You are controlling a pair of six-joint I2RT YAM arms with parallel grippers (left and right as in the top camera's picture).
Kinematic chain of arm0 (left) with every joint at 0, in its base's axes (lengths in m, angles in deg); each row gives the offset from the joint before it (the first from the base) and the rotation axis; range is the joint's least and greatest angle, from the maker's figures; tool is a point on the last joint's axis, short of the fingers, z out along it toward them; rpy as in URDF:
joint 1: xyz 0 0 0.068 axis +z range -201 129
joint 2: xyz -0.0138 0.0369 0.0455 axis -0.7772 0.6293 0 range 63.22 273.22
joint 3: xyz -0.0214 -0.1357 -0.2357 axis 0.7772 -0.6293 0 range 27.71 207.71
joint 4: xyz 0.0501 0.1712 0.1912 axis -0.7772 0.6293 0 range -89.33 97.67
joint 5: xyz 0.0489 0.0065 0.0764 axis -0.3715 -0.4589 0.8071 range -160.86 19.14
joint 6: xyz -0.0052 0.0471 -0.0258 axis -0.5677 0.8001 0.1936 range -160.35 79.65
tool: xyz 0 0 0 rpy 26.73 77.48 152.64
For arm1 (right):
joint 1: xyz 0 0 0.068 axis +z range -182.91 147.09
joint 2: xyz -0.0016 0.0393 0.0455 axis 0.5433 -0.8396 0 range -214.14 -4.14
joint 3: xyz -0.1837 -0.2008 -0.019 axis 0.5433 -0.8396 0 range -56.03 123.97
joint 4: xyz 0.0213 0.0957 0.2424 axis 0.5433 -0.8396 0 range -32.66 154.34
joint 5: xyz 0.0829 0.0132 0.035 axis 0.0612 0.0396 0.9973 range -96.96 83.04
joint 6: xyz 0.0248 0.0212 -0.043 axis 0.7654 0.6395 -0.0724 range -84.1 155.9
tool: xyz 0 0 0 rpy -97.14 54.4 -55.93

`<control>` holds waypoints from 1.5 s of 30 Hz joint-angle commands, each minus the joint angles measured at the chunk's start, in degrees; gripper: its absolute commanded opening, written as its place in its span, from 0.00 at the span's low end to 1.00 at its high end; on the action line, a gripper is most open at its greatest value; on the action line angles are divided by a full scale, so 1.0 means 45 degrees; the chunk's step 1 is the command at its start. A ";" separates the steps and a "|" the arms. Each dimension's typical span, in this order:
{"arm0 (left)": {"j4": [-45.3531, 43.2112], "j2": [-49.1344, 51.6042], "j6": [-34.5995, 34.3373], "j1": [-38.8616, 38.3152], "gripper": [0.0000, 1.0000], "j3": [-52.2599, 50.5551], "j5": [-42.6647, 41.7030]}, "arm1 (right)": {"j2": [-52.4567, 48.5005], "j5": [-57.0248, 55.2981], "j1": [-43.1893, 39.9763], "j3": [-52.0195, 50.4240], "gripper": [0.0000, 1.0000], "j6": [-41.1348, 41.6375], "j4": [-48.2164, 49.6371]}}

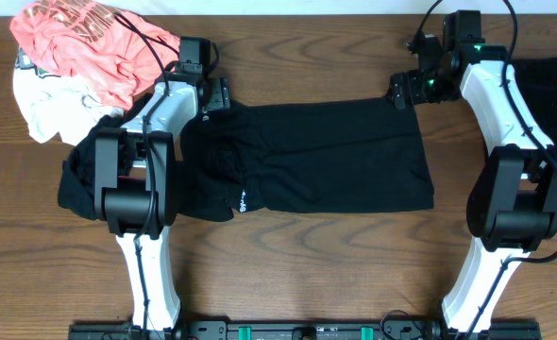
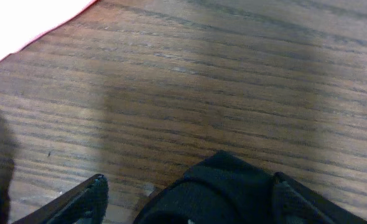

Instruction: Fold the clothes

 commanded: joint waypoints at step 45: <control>0.0597 -0.0078 0.0277 -0.0024 0.06 0.0199 -0.0316 | -0.2565 0.0923 -0.0058 0.0194 0.75 0.0053 0.1579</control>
